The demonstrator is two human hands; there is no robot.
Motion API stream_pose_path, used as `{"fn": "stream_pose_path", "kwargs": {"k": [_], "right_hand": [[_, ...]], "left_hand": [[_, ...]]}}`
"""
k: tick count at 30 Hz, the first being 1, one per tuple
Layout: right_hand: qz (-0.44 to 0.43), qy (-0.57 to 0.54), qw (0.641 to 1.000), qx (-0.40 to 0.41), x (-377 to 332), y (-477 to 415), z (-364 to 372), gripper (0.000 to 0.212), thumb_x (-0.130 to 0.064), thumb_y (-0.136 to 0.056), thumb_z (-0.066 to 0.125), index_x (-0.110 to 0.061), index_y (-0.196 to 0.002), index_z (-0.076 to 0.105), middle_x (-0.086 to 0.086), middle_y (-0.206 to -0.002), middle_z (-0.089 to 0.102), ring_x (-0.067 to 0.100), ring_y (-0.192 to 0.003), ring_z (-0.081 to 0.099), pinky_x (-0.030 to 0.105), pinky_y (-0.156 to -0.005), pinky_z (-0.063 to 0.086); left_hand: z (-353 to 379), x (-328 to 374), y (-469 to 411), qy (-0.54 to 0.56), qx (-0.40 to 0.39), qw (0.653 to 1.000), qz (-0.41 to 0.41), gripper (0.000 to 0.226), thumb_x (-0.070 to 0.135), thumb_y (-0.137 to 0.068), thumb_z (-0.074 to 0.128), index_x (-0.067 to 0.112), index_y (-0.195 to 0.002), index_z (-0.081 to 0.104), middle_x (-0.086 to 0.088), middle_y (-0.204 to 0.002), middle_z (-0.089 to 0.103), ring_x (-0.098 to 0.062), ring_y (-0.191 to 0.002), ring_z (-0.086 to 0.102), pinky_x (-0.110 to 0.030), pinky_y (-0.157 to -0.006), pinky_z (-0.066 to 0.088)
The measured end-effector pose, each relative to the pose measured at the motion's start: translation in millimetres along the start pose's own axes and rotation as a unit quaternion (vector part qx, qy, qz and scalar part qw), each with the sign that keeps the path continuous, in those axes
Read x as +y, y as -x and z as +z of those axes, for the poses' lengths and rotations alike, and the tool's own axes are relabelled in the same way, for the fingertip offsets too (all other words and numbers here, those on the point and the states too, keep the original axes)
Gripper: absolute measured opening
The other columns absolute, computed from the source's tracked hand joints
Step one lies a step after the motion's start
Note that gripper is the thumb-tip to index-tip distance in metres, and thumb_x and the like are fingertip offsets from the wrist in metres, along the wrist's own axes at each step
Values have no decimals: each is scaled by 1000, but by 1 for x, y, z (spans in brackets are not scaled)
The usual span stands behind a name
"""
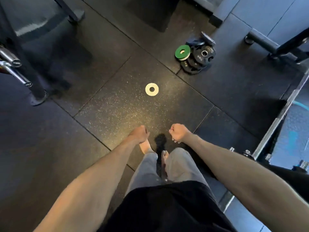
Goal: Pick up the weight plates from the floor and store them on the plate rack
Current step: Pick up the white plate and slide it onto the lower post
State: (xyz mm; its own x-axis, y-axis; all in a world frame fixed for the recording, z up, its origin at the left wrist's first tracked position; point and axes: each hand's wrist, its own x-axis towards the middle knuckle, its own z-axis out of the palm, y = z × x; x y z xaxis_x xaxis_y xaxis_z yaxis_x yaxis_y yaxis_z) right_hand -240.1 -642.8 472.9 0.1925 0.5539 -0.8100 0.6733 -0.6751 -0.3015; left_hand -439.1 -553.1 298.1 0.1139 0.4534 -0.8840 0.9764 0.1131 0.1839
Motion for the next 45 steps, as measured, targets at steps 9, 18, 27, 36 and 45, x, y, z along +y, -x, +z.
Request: {"fn": "stream_pose_path", "kwargs": {"k": [9, 18, 27, 36, 45], "right_hand": [[55, -119, 991, 16, -32, -168, -56, 33, -21, -100, 35, -3, -118, 56, 19, -109, 71, 27, -82, 62, 43, -85, 54], [79, -139, 987, 2, -11, -399, -35, 27, -17, -97, 39, -6, -103, 62, 16, -98, 70, 33, -90, 68, 44, -81, 58], [149, -179, 971, 47, 36, -614, 21, 31, -23, -99, 49, -12, -128, 46, 12, -118, 63, 30, -103, 64, 39, -86, 56], [188, -211, 946, 159, 25, -725, 46, 79, -43, -96, 53, -8, -152, 10, 11, -117, 64, 30, -99, 66, 42, -83, 57], [193, -123, 962, 146, 31, -713, 43, 71, -45, -87, 60, -5, -138, 32, 5, -92, 58, 26, -81, 57, 37, -66, 42]], "left_hand": [[-150, 118, -15, -62, 23, 995, 78, 33, 27, -98, 48, 1, -104, 68, -21, -108, 70, -35, -99, 66, -36, -79, 51], [-144, 160, -246, -60, 11, 996, 59, 24, 20, -99, 46, 4, -95, 63, -17, -97, 68, -33, -92, 66, -33, -71, 46], [-90, 175, -466, 43, 60, 997, -28, 38, 20, -99, 48, 8, -135, 40, -17, -132, 56, -38, -120, 55, -42, -98, 45], [-54, 193, -566, 105, 203, 973, -29, 62, 45, -93, 57, 6, -131, 28, -13, -115, 61, -36, -103, 60, -41, -82, 48], [-52, 186, -551, -37, 208, 977, 1, 57, 35, -91, 60, 5, -133, 35, -14, -108, 67, -30, -92, 63, -35, -69, 36]]}}
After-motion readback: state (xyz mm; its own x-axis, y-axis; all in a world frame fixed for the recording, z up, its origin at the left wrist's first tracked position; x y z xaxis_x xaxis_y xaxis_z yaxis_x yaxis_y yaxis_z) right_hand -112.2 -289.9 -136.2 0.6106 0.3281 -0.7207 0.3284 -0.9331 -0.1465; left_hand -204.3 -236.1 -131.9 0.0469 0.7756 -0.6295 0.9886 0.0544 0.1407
